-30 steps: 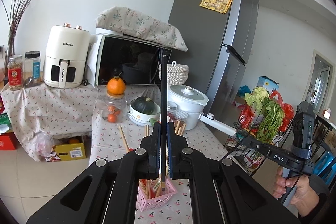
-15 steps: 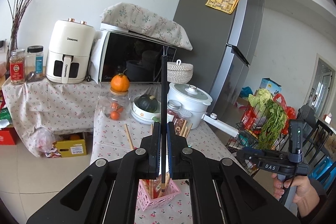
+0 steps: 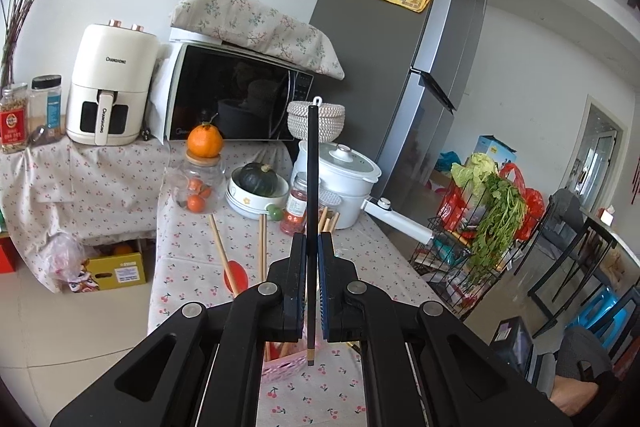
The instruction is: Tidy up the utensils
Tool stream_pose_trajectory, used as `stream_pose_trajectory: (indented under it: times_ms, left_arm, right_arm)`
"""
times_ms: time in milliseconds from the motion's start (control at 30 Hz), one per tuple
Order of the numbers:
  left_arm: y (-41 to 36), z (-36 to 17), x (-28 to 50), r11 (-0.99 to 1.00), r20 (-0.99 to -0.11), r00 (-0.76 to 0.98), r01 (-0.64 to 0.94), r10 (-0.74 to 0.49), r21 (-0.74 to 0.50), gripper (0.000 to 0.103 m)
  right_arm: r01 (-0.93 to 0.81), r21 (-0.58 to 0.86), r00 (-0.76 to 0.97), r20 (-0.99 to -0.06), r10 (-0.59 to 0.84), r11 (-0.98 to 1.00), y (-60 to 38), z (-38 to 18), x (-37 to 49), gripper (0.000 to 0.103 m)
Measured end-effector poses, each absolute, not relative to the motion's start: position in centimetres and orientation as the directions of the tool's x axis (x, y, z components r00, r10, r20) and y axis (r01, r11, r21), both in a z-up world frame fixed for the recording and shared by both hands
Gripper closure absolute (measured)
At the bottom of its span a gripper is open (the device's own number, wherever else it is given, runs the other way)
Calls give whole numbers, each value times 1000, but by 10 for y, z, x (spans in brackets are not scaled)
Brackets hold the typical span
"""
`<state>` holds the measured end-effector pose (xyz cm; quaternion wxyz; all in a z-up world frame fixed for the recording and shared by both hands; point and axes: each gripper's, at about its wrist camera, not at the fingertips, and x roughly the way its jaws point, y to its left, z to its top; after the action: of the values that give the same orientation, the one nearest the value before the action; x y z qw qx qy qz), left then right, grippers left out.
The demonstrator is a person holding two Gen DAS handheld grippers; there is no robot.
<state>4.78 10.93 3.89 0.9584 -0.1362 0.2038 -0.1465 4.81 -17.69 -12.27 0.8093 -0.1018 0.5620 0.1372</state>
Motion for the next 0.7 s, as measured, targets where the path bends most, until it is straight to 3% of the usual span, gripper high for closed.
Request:
stream_pose_trajectory:
  times_ms: [100,167,300,333,367,400,533,700]
  left_arm:
    - [108,42,42,918,-338,876,236,-343,-320,98]
    - [107,43,38,918,-334,878,241,-344,-314,98]
    - [105,42,35,921,-339,876,245,-344,-302,98]
    - [105,42,35,922,-341,875,245,-344,-300,98]
    - [105,42,35,922,-343,874,246,-344,-298,98]
    - [105,41,35,923,-344,874,246,-343,-297,98]
    - [105,42,34,922,-339,876,246,-344,-299,98]
    - [109,45,32,920,-323,882,245,-343,-307,98]
  right_arm:
    - [-305,7,244,-966,85,952,-185,-146,45,48]
    - [-259,40,205,-974,95,965,-193,-159,49,63]
    - [-282,15,190,-979,71,959,-192,-166,48,73]
    - [-295,12,186,-980,70,955,-190,-166,47,80]
    - [-292,23,175,-982,77,956,-191,-165,47,94]
    - [-281,39,163,-983,87,959,-192,-165,48,97]
    - [-288,51,177,-978,106,956,-193,-156,38,99]
    - [-305,38,307,-942,136,952,-193,-104,16,99]
